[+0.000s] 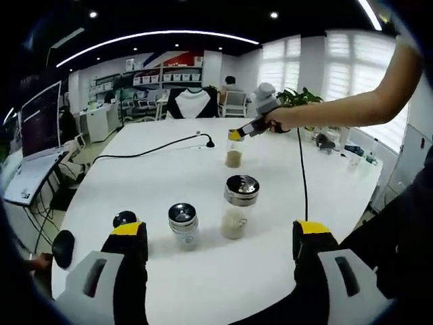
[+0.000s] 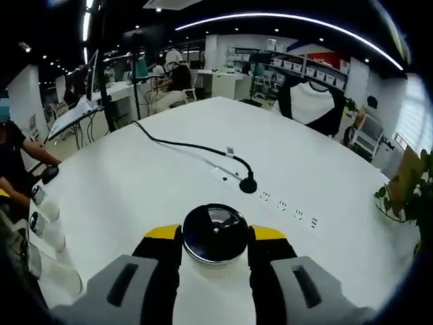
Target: Rotate the seasoning bottle until the label or dispensing opening points toward the visible target arrow and the bottle remains upright within the marked orientation range
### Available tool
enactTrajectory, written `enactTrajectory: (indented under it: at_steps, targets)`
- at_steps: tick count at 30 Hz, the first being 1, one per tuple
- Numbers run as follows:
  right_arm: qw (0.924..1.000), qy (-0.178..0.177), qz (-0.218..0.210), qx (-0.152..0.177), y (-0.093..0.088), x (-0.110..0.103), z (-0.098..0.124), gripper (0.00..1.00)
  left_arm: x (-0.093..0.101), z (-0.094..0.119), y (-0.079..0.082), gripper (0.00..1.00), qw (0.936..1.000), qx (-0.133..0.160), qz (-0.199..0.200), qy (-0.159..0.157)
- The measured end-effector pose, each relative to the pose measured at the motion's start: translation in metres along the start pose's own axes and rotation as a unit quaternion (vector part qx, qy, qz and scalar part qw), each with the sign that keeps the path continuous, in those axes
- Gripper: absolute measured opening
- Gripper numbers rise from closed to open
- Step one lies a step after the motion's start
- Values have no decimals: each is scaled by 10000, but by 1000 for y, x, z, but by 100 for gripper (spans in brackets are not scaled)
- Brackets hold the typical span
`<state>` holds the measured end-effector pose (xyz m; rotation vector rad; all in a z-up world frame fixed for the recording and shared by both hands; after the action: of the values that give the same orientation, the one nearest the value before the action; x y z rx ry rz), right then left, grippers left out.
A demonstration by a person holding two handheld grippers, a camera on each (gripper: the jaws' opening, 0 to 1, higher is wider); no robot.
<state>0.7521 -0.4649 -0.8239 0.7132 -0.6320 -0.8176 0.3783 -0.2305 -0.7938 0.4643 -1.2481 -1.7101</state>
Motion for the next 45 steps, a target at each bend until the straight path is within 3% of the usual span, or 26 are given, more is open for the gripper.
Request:
enactTrajectory:
  at_steps: [6, 8, 14, 15, 19, 36, 45]
  targets:
    - [9999, 131, 15, -83, -10, 0, 16, 36, 1, -3, 0, 93, 10000, -41, -29, -57]
    - [9998, 147, -76, -94, -13, 0, 20, 36, 2, -3, 3, 92, 9997, -19, -234, -1]
    - [9998, 183, -1, -27, -26, -12, 47, 36, 4, -6, 5, 91, 9994, -1, -278, -184]
    - [9998, 189, 24, -22, -32, -24, 63, 36, 4, -7, 6, 91, 9993, -30, -294, -225]
    - [9997, 240, 6, -20, -32, -21, 61, 35, 7, -8, 6, 91, 9987, -58, -374, -348]
    - [9984, 512, 226, 73, -71, -63, 129, 35, 25, -2, -10, 91, 9931, -349, -598, -945]
    - [9969, 723, 289, 59, -91, -91, 170, 35, 34, -11, -13, 90, 9884, -441, -677, -1282]
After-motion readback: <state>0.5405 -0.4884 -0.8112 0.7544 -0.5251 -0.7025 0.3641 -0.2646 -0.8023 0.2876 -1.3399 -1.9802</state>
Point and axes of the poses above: the point that each gripper's makers call its tool centre point, and the gripper's own axes: z roughly backward along the fingers, x roughly to its right, y roughly out of its top, the point moved 10 cm from there along z, roughly backward along the fingers, and after that the axes turned 15 degrees about -y, right-handed, at the moved point
